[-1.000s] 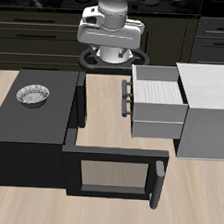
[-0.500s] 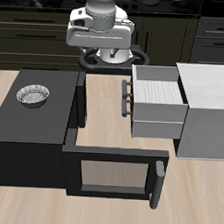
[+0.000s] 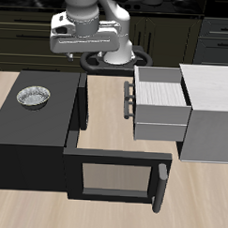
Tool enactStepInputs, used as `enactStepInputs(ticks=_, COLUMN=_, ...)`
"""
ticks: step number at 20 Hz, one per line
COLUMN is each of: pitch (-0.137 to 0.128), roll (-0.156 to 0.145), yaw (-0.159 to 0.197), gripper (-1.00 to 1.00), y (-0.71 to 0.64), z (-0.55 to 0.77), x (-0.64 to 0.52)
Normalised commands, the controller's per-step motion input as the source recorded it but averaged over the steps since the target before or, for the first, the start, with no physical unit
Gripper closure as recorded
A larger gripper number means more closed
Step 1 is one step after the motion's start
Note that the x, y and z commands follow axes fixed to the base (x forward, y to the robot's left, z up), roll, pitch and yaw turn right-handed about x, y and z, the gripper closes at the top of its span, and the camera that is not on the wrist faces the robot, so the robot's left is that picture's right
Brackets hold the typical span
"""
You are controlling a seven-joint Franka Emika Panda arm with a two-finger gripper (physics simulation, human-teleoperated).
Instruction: Place the bowl in the top drawer
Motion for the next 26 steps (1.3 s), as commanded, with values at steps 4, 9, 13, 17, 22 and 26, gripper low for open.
enactStepInputs(ticks=4, pitch=-0.009, roll=-0.016, yaw=0.01, gripper=-1.0, y=-0.55, z=0.14, x=0.32)
enactStepInputs(ticks=9, pitch=-0.052, roll=-0.042, yaw=-0.007, gripper=-1.0, y=-0.5, z=0.24, x=0.25)
enactStepInputs(ticks=13, pitch=-0.023, roll=-0.063, yaw=-0.037, gripper=-1.0, y=-0.61, z=0.27, x=0.24)
enactStepInputs(ticks=17, pitch=-0.015, roll=-0.054, yaw=-0.01, gripper=-1.0, y=-0.37, z=0.14, x=0.17)
enactStepInputs(ticks=22, pitch=-0.003, roll=-0.019, yaw=-0.041, gripper=-1.0, y=-0.28, z=0.13, x=0.22)
enactStepInputs(ticks=26, pitch=-0.016, roll=-0.031, yaw=-0.052, gripper=-1.0, y=-0.24, z=0.16, x=0.33)
